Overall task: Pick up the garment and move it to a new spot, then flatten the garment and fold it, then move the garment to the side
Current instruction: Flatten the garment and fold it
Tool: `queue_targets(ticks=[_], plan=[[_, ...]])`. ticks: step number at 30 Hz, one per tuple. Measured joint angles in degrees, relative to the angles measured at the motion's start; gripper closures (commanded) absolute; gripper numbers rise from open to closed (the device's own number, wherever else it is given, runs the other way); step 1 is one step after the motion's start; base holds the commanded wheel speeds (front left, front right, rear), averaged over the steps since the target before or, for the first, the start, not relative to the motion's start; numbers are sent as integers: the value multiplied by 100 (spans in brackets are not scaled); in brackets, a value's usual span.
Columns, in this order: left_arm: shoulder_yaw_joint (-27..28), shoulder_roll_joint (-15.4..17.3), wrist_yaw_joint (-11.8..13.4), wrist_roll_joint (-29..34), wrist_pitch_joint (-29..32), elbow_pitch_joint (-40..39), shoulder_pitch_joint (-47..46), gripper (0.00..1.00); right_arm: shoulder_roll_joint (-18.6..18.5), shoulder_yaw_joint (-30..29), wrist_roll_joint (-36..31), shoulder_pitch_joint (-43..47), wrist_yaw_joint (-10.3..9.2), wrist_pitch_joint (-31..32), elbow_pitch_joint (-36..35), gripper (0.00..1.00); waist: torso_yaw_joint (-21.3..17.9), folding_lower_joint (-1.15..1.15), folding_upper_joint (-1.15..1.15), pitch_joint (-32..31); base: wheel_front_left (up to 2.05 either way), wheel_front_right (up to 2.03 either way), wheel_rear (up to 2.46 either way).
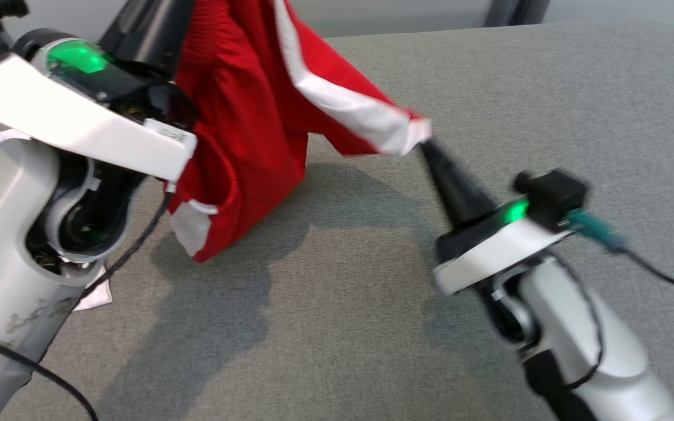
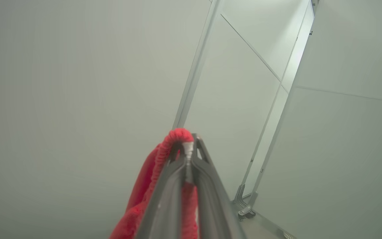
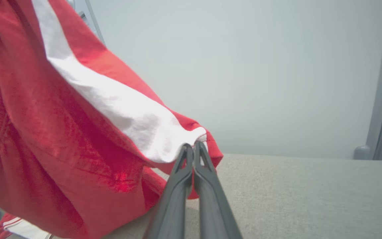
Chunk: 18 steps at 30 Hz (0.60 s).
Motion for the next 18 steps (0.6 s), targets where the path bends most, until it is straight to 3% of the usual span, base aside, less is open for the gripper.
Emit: queue_targets(ticks=[3, 8, 11, 15, 18], plan=[[159, 142, -159, -300, 8, 116, 188, 100, -144, -1027, -459, 105, 0, 0, -787, 100, -120, 0, 0, -14, 0, 0, 0], [213, 242, -266, -771, 220, -165, 526, 100, -573, -1824, -894, 162, 0, -1, -1978, 100, -247, 0, 0, -189, 0, 0, 0], [415, 143, -213, -1462, 390, -750, 615, 100, -918, -2241, -1225, 219, 0, -2, -2757, 100, -306, 0, 0, -332, 0, 0, 0], [804, 75, 354, -2288, 651, -1640, 608, 100, -1373, -2792, -1546, 274, 0, -7, -3716, 100, -376, 0, 0, -518, 0, 0, 0], [884, 290, 825, -2548, 924, -1907, 609, 100, -1710, -2766, -1518, 357, 0, -3, -3808, 100, -433, 0, 0, -607, 0, 0, 0]])
